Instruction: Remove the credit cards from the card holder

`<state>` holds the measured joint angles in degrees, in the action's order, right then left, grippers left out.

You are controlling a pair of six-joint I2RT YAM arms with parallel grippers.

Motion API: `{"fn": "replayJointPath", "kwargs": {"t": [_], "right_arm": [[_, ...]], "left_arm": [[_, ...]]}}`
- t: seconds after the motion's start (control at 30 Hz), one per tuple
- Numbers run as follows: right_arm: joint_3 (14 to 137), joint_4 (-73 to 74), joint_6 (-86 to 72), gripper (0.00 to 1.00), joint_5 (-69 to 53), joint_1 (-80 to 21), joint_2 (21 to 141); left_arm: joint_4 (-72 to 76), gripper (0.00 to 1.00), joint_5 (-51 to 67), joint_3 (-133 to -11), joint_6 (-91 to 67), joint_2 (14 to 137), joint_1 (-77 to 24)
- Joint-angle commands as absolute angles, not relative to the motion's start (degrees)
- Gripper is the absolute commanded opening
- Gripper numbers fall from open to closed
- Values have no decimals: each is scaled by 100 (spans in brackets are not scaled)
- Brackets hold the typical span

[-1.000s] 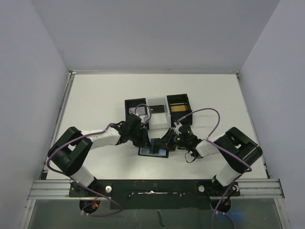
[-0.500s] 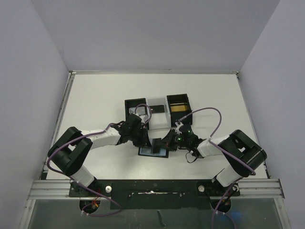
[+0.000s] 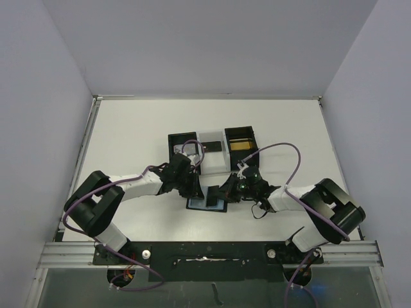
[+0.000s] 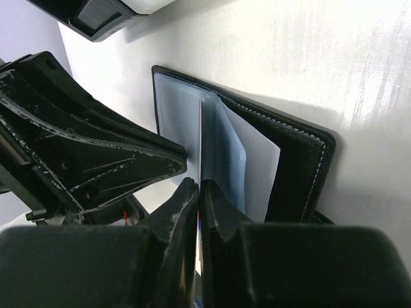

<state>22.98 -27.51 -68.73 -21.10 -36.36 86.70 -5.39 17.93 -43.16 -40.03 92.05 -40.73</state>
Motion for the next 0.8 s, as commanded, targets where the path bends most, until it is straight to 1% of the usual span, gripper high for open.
{"fn": "replayJointPath", "kwargs": {"t": [0.0, 0.13, 0.3, 0.53, 0.67, 0.77], "right_arm": [[2509, -2395, -6401, 0, -1778, -3586, 8175], [2678, -1854, -5863, 0, -1428, -3583, 7700], [2973, -1262, -5100, 0, -977, -3577, 7060], [3164, -1116, -3844, 0, -385, -3578, 6300], [3091, -1370, -3030, 0, -85, -3594, 5929], [3052, -1665, -2077, 0, 9, -3634, 5723]], "left_arm": [[-975, 10, 1295, -4271, -3805, 9119, -4087], [-898, 10, 1197, -4229, -3818, 8929, -4087], [-809, 15, 1026, -4211, -3839, 8523, -4086], [-704, 30, 546, -4050, -3870, 7703, -4072], [-664, 36, 135, -3833, -3916, 7063, -4031], [-633, 41, -203, -3631, -3961, 6581, -3965]]}}
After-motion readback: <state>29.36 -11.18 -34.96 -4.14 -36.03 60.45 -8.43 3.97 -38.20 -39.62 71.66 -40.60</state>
